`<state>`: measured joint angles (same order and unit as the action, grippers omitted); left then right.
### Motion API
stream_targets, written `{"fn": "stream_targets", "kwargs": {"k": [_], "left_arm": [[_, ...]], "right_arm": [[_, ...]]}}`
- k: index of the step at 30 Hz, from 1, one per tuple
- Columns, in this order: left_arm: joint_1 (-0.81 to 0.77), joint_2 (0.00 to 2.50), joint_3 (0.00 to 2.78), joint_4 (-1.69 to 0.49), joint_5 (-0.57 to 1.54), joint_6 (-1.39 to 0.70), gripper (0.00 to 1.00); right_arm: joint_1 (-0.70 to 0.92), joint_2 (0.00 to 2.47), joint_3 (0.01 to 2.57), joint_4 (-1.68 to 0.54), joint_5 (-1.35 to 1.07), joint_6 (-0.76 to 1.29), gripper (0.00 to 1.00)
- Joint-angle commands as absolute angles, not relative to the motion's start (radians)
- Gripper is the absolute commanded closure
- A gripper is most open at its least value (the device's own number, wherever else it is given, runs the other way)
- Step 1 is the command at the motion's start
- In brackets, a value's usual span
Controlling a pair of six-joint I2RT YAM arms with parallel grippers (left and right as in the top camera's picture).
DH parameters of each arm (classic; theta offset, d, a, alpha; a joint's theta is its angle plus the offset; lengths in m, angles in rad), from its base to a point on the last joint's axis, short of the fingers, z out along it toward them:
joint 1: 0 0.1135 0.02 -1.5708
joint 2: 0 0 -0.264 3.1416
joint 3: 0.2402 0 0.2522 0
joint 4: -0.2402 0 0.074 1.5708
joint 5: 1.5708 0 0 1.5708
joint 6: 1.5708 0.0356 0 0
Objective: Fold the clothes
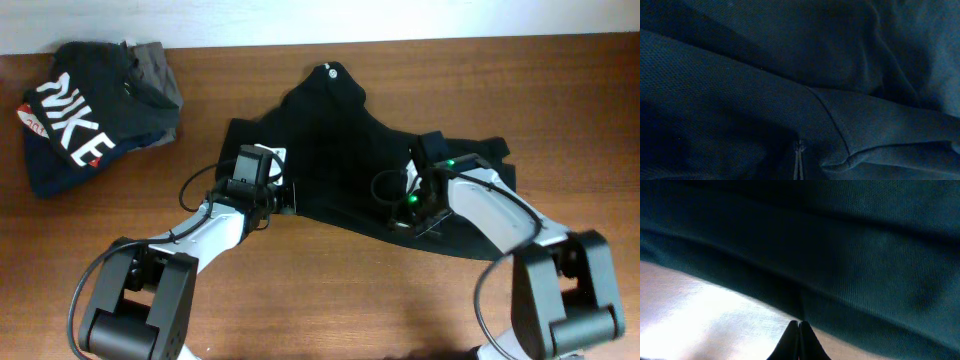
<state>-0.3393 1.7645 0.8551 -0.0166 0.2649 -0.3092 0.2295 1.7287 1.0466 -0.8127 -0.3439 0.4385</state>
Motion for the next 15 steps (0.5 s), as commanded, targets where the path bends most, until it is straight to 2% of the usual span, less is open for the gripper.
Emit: {"fn": "stream_targets", "kwargs": {"k": [1,15], "left_arm": [[-0.339,1.777,0.87,-0.012,0.2,-0.301,0.99],[-0.339,1.814,0.87,0.008,0.175,-0.301,0.99]], "right_arm": [[0.241,1.775,1.044,-0.781,-0.315,0.442,0.96],[0.198,1.81,1.044,-0.777,-0.045,0.447,0.96]]}}
